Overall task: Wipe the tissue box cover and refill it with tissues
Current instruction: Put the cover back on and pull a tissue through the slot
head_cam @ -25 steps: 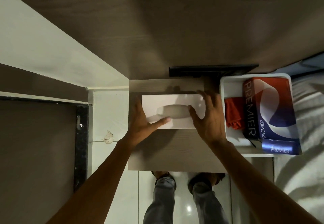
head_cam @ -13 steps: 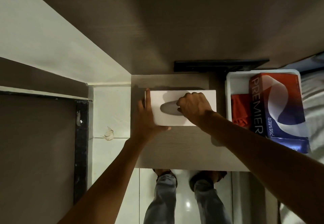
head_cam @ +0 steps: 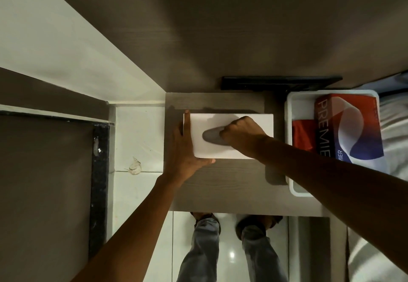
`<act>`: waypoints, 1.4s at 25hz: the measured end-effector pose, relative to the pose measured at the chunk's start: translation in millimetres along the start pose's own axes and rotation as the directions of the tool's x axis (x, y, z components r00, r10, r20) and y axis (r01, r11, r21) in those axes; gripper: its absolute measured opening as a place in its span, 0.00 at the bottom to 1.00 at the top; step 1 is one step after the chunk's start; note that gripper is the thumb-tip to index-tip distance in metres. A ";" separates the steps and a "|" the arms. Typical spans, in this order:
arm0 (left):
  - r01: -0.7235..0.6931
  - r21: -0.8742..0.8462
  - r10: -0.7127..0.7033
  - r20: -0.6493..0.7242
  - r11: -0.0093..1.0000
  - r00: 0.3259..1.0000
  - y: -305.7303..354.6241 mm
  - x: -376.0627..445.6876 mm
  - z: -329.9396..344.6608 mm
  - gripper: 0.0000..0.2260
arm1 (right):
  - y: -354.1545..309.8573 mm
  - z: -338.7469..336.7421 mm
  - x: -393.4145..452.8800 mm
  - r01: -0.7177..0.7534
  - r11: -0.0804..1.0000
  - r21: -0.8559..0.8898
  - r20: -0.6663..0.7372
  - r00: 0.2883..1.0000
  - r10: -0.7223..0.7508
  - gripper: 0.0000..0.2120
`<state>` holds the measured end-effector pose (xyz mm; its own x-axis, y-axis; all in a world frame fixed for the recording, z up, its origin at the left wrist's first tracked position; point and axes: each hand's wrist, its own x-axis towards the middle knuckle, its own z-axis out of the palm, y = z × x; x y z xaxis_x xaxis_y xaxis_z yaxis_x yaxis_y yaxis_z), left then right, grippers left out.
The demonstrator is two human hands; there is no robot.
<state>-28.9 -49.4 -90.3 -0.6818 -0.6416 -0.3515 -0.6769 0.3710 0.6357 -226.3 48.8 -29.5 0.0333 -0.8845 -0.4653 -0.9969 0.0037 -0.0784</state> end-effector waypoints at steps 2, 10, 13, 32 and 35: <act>0.007 -0.009 -0.007 0.011 1.000 1.000 -0.7 0.6 0.5 0.70 | 3.1 0.3 -0.7 0.035 0.999 0.010 0.003 0.999 -0.035 0.10; -0.059 0.122 0.067 -0.059 0.991 0.996 -1.2 -3.0 -0.6 0.68 | 6.6 2.8 -19.1 0.002 0.996 0.092 -0.080 0.997 0.006 0.24; -0.078 0.187 0.099 -0.106 0.979 0.989 3.7 -2.7 0.4 0.65 | -1.2 4.9 -31.1 -0.058 0.993 0.099 -0.181 0.981 0.076 0.16; -0.014 0.020 0.014 -0.012 1.000 1.000 -0.2 -1.2 0.0 0.69 | -2.6 -4.0 -1.0 -0.043 0.999 -0.024 0.001 0.999 0.043 0.10; -0.015 -0.001 0.015 -0.004 1.000 1.000 -1.6 0.0 0.7 0.69 | 4.4 -1.6 -3.5 -0.004 1.000 -0.018 -0.025 1.000 0.004 0.09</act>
<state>-28.0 -49.5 -91.7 -0.6907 -0.6384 -0.3397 -0.6664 0.3795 0.6417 -231.0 51.1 -26.8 0.0278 -0.8960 -0.4432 -0.9982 -0.0010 -0.0604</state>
